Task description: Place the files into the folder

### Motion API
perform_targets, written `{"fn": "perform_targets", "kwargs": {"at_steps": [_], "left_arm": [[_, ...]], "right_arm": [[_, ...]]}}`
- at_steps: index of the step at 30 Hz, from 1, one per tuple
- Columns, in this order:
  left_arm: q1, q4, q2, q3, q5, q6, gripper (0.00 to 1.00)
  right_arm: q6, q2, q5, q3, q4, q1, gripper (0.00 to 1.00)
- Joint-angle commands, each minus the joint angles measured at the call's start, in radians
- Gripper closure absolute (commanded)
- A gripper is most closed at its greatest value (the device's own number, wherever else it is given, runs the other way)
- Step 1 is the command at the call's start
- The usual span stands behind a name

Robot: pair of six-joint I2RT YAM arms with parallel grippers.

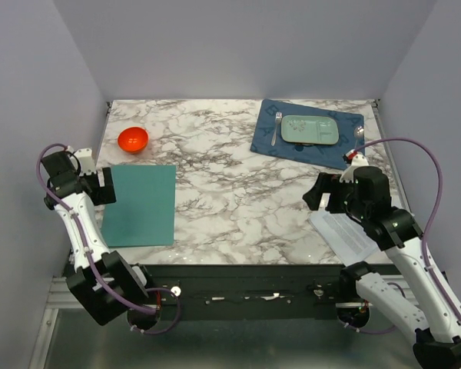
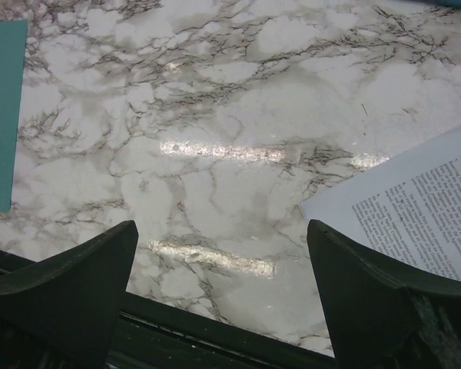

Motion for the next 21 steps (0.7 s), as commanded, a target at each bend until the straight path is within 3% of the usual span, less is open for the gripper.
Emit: {"fn": "perform_targets", "kwargs": {"at_steps": [1,5,9,15,21], "left_arm": [[0.052,0.092,0.042,-0.041,0.102,0.069,0.01],[0.099,0.136,0.158,-0.050,0.156,0.077,0.01],[0.104,0.196,0.243,-0.055,0.187,0.069,0.01],[0.104,0.219,0.389,-0.027,0.254,0.063,0.01],[0.073,0.260,0.456,-0.051,0.248,0.075,0.01]], "right_arm": [[-0.013,-0.016,-0.002,0.011,-0.023,0.001,0.00],[-0.004,-0.014,0.000,0.037,-0.037,0.001,0.08],[0.004,-0.022,0.009,0.048,-0.040,0.001,0.44],[0.013,-0.017,0.013,0.066,-0.056,0.001,0.53],[0.025,-0.008,0.012,0.094,-0.066,0.001,0.53]]}}
